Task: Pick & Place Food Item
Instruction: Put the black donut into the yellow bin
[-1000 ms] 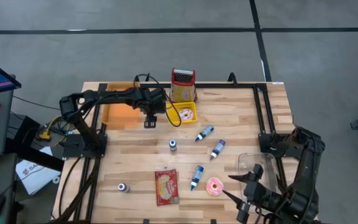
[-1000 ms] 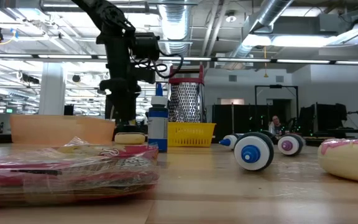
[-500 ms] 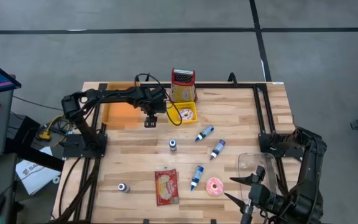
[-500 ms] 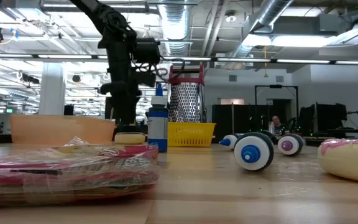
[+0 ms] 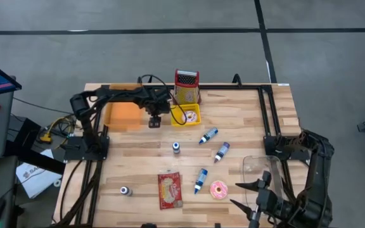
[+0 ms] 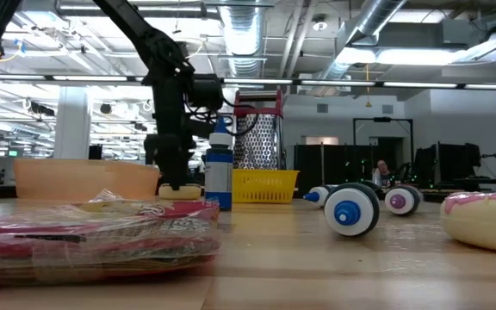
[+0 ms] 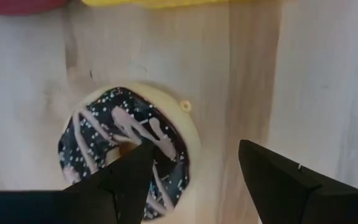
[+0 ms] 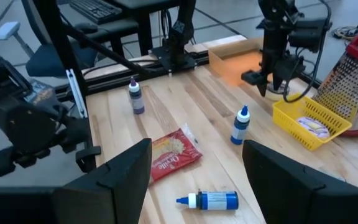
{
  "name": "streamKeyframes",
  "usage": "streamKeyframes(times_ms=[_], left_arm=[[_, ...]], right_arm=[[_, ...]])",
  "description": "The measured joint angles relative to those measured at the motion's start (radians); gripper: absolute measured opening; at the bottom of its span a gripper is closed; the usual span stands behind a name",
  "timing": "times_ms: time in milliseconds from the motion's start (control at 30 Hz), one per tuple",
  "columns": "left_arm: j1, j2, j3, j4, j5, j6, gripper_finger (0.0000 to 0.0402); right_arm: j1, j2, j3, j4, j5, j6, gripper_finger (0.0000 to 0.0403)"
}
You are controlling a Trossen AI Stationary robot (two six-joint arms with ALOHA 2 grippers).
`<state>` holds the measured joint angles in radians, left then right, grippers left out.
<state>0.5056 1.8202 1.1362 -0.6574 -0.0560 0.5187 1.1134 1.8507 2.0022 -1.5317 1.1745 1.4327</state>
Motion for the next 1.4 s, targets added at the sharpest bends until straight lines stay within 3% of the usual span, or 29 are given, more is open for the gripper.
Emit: streamKeyframes(times_ms=[933,1400], left_arm=[[0.026,-0.021,0.001,0.005,-0.041,-0.022,0.0232],[0.041,-0.021,0.000,0.011,0.006,-0.045,0.0232]], right_arm=[[0.003,0.000,0.000,-0.008,0.005,0.008,0.0244],[0.003,0.000,0.000,-0.001,0.004,0.008,0.0244]])
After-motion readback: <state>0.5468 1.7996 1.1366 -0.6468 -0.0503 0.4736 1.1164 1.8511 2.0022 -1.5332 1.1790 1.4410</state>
